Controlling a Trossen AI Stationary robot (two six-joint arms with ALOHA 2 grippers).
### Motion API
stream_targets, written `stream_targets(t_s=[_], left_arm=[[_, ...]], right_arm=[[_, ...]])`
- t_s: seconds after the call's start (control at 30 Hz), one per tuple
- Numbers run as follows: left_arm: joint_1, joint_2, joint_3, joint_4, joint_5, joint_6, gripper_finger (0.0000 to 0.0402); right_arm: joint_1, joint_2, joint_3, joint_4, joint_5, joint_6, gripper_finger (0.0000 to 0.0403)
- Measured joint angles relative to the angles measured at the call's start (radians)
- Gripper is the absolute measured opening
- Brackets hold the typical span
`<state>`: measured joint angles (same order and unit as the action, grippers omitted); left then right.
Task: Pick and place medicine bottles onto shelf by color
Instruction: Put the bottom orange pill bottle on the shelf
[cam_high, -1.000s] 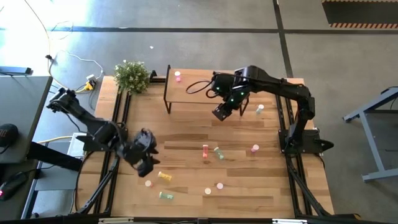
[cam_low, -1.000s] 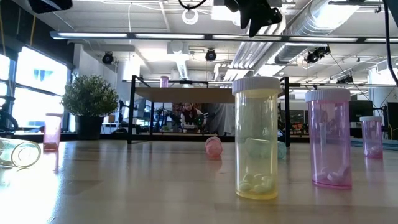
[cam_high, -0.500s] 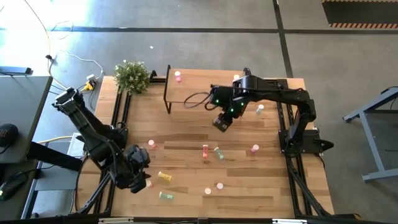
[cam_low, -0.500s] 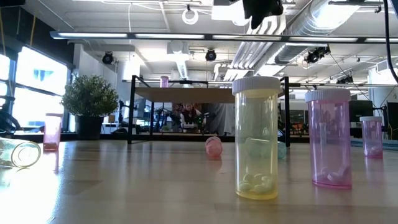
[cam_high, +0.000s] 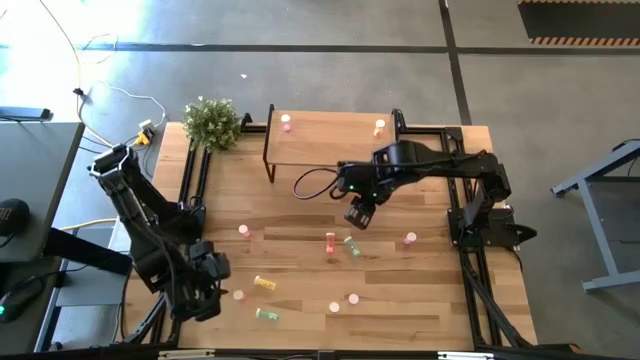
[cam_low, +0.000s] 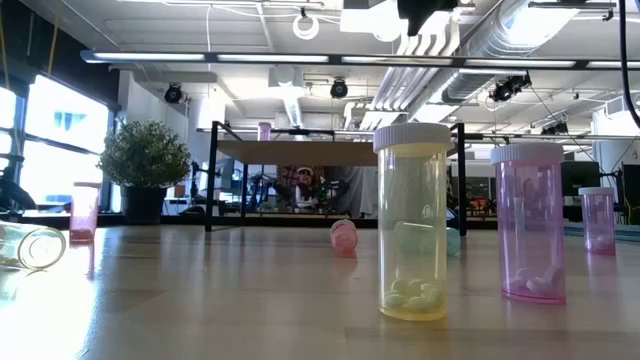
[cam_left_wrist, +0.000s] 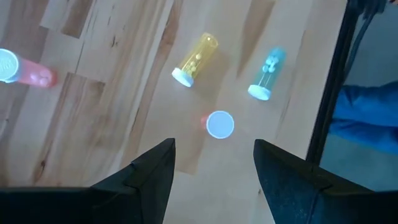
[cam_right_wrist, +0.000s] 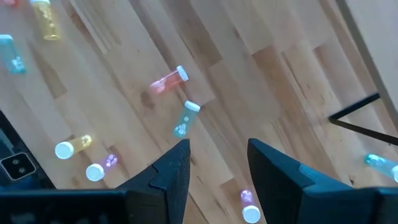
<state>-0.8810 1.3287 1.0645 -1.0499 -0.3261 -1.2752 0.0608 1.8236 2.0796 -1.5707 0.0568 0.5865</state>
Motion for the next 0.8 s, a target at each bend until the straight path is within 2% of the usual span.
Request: stream_targets(t_s=[0.33,0.63,0.8], left_arm=[[0.013,0.084,0.0,0.015,0.024,0.047,0.021],[0.031,0.189,0.0,0.1,0.031,0.135,0.021],[0.05,0.238,0.0,0.128,0.101,0.169,0.021]], right_arm=[[-0.001,0.0,0.0,0.0,0.0,-0.008,0.0152],[-0.001,0.0,0.0,0.0,0.0,-0.01,0.0152],[-0.001,0.0,0.0,0.0,0.0,-0.01,0.0152]])
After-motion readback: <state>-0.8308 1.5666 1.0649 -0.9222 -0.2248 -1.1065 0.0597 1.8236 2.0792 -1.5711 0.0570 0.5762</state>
